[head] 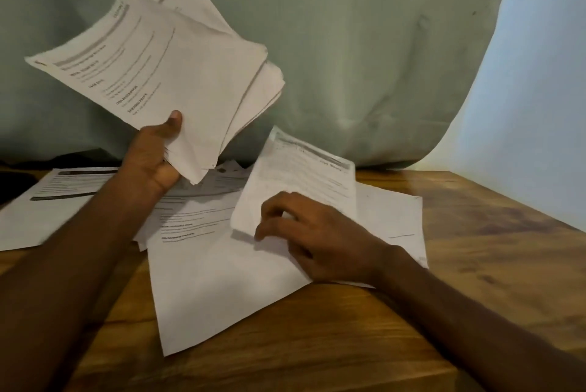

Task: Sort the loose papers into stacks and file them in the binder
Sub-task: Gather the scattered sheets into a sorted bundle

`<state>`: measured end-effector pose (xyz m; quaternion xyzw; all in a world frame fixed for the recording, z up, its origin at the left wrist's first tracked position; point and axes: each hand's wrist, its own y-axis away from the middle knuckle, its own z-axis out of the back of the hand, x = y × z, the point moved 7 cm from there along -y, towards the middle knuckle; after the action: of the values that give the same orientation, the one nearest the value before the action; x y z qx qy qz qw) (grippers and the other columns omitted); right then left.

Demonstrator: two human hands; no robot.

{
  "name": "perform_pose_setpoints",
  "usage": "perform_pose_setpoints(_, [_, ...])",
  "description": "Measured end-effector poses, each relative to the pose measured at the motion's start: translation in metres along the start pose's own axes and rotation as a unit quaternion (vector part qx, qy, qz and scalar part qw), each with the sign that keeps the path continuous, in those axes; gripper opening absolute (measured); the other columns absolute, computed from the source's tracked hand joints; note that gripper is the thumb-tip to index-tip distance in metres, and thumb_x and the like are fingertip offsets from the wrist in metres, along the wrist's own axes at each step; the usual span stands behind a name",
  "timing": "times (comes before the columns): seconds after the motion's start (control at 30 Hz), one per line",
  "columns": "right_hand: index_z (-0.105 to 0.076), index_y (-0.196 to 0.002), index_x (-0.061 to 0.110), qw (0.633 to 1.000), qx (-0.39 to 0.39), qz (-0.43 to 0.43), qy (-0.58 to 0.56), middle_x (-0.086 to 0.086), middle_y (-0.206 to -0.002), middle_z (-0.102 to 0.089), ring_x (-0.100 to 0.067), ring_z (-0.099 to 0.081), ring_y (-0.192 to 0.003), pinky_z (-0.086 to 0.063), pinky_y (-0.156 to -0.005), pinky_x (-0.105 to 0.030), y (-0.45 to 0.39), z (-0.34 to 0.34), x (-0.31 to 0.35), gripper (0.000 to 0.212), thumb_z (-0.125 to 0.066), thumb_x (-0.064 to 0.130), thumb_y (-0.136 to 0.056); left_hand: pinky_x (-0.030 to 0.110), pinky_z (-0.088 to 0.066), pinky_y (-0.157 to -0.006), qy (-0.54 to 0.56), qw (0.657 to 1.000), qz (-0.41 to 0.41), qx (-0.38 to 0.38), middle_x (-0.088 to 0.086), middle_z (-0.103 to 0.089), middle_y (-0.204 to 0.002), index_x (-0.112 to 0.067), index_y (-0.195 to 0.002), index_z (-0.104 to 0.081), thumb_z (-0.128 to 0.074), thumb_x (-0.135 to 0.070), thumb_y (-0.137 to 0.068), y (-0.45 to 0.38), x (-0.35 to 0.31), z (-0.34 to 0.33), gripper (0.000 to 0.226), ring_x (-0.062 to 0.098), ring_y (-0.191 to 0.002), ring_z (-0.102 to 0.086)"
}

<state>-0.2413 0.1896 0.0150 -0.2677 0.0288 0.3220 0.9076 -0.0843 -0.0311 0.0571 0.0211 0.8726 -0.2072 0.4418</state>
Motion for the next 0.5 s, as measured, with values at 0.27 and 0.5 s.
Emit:
perform_pose_setpoints(0.27, [-0.074, -0.107, 0.014, 0.952, -0.122, -0.139, -0.244, 0.007, -0.089, -0.075, -0.012, -0.072, -0.078, -0.053, -0.056, -0.033, 0.008, 0.026, -0.031, 0.020, -0.061, 0.027, -0.100, 0.026, -0.056, -0.049, -0.038, 0.996, 0.074, -0.020, -0.004, -0.075, -0.068, -0.013, -0.085, -0.075, -0.056, -0.018, -0.103, 0.004, 0.011, 0.003, 0.027, 0.009, -0.059, -0.072])
perform_pose_setpoints(0.5, [-0.067, -0.101, 0.021, 0.791, -0.173, -0.579, 0.102, -0.004, -0.090, -0.066, -0.033, -0.062, -0.089, -0.043, -0.071, -0.034, 0.104, 0.063, -0.149, 0.020, -0.054, 0.015, -0.088, 0.023, -0.057, -0.068, -0.132, 0.984, 0.115, -0.001, -0.008, -0.074, -0.067, -0.012, -0.091, -0.061, -0.057, -0.026, -0.103, 0.007, 0.036, -0.008, 0.019, 0.007, -0.066, -0.069])
